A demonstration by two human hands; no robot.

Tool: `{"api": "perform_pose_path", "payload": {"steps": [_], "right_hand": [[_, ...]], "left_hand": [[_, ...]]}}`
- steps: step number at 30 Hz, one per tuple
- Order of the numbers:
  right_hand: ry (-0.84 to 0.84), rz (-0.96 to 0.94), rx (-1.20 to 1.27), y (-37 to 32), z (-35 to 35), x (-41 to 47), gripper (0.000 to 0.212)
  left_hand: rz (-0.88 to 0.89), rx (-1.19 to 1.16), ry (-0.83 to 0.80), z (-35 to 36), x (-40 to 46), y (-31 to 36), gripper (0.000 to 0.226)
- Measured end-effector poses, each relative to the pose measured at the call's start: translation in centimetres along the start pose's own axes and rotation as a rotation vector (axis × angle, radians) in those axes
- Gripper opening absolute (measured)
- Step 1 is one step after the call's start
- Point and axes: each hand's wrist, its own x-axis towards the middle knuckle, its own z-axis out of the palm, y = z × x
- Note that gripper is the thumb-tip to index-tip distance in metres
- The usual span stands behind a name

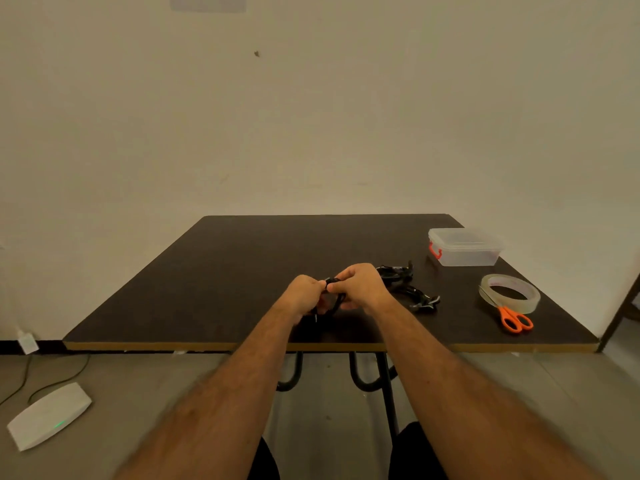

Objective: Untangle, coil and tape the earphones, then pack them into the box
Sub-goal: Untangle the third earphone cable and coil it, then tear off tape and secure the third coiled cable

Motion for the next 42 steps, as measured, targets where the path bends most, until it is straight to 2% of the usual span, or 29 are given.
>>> {"api": "perform_pose_path", "payload": {"steps": [5,9,13,18,25,30,37,42], "right_hand": [[-0.034,0.008,-0.096,0.5,0.1,1.5,0.020],[-0.056,-0.004,-0.209,1.0,0.6,2.3,0.022],[-0.061,-0.018,-0.341,0.9,0.7,2.9,0.019],[-0.043,-0.038,-0.548,0.8,0.9,3.3,0.017],[-0.040,-0.043,-0.680,0.8,1.2,3.3,0.023],[-0.062,-0.056,-0.646,0.8,1.1,3.3,0.030],[-0.040,-0.106,-0.557,0.6,0.5,2.5,0.025],[0.052,-0.181,-0.490,0.6,-0.2,1.9,0.018]], "left_hand": [[0.081,0.448,0.090,-0.5,1.4,-0.1,0.032],[0.123,0.593,0.124,-0.8,1.9,-0.6,0.026],[0.149,0.640,0.165,-1.3,2.1,-1.3,0.022],[0.128,0.629,0.128,-2.3,2.3,-1.6,0.033],[0.126,0.626,0.099,-2.7,2.3,-1.7,0.022],[0.142,0.603,0.114,-2.9,2.1,-1.5,0.025],[0.125,0.554,0.142,-3.0,1.8,-1.4,0.034],[0.212,0.558,0.258,-2.9,1.4,-0.9,0.030]]}}
